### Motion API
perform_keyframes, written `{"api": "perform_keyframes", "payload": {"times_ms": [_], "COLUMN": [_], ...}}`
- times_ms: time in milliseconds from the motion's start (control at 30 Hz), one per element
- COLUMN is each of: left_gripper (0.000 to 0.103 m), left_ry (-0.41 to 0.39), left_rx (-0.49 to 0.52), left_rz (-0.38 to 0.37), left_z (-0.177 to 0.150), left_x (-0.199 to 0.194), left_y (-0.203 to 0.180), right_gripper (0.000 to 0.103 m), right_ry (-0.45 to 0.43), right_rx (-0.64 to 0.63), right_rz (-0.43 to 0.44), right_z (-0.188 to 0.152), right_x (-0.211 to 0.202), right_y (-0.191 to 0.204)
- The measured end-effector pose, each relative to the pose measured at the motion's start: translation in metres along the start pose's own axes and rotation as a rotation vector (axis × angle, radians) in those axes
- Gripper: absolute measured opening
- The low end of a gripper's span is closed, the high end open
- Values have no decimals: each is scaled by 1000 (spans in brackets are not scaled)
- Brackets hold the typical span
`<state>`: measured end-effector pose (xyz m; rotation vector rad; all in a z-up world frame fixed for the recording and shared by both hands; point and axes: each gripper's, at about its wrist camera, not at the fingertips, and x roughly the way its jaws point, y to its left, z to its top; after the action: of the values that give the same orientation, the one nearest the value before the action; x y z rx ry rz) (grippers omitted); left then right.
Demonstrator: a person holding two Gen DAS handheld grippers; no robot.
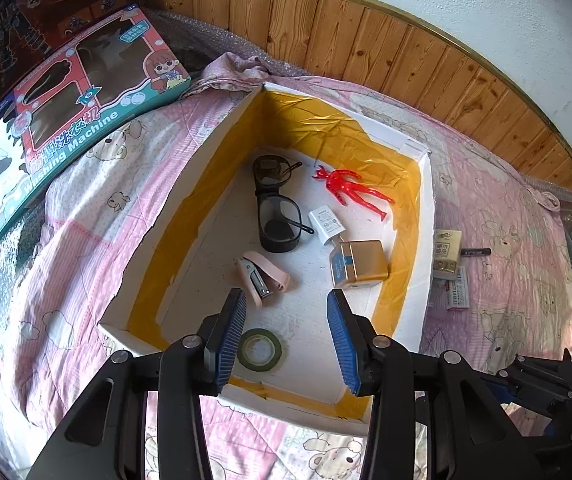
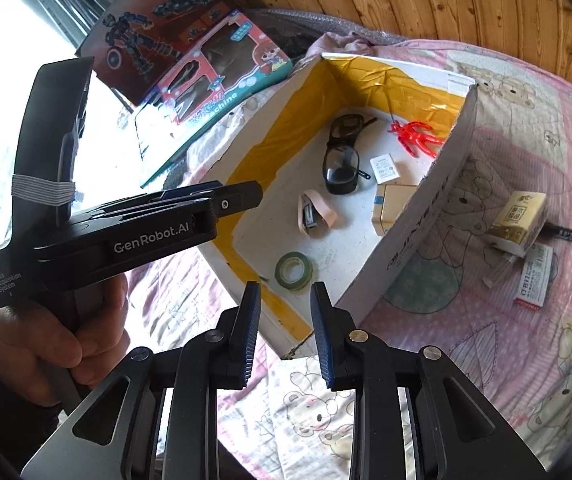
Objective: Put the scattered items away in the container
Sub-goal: 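Move both tools back toward the tissue pack and marker on the bed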
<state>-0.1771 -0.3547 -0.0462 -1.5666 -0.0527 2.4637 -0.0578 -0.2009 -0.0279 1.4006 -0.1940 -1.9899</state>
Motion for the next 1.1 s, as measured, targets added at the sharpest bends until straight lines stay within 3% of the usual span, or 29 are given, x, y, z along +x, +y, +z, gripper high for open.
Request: {"api": "perform_keyframes", "payload": {"times_ms": [333, 1100], "left_gripper": [44, 44], "left_ry": [-9, 51], "left_rx": [59, 226], "left_rz": [-68, -192], "left_z": [-7, -12], "left_x": [-14, 4], "left_y": [-40, -145], "right_gripper": [27, 28], "right_ry": [-32, -127], "right_rx": [74, 295], "right_rz": [12, -53], "right_z": [-20, -57], "right_x": [-22, -67], "right_y": [-24, -106]}}
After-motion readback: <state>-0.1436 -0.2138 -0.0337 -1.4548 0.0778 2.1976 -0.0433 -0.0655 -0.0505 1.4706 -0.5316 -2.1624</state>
